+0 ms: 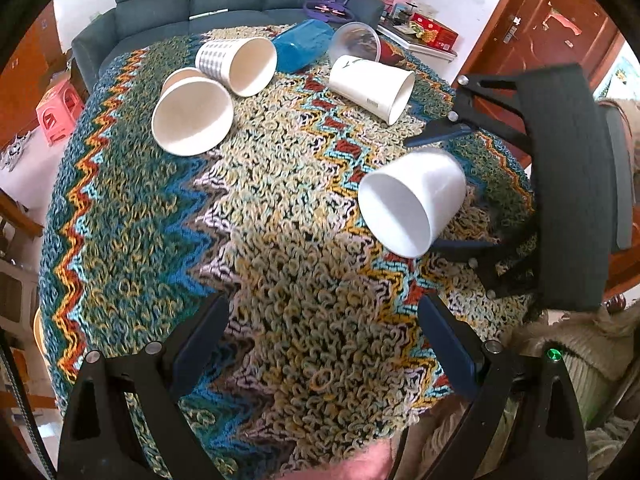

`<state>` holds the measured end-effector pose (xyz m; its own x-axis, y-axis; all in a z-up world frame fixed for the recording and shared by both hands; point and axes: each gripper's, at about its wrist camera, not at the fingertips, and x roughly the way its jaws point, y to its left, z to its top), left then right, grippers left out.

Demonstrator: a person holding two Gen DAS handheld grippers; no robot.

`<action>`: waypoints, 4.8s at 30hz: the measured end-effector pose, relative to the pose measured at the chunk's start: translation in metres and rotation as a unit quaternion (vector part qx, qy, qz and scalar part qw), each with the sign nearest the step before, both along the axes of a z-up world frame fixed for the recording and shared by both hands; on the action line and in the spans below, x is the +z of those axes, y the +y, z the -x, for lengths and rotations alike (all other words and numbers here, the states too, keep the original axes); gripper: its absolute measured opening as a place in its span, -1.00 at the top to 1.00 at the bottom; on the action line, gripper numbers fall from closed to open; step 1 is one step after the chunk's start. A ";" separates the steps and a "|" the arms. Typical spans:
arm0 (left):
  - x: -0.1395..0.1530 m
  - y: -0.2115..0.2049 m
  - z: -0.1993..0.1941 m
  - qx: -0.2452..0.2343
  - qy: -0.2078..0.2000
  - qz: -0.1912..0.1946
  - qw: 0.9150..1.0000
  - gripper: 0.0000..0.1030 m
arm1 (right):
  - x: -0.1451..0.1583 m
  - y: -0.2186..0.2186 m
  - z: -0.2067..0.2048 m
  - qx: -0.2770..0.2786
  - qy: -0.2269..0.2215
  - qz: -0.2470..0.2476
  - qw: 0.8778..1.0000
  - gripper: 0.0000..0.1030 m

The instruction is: Flip cup upright

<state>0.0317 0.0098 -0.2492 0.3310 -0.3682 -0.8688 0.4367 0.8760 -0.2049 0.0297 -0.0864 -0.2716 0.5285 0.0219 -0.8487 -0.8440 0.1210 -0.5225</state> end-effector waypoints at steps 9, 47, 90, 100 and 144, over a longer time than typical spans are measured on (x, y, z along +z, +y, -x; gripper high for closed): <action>-0.011 0.008 0.006 0.013 0.017 0.008 1.000 -0.87 | -0.013 0.014 -0.012 0.011 0.026 0.038 0.999 -0.44; 0.010 -0.022 -0.018 0.042 0.010 0.040 0.998 -0.87 | 0.018 -0.104 -0.097 -0.454 0.115 -0.426 0.774 -0.36; 0.080 -0.035 -0.012 0.084 -0.025 0.076 0.993 -0.87 | 0.064 -0.113 -0.044 -0.467 0.080 -0.430 0.769 -0.52; 0.122 -0.054 0.000 0.088 -0.064 0.069 0.992 -0.87 | 0.111 -0.127 -0.017 -0.511 0.034 -0.400 0.760 -0.52; 0.186 -0.068 0.032 0.199 -0.146 -0.023 0.969 -0.87 | 0.213 -0.141 0.035 -0.569 -0.070 -0.399 0.715 -0.56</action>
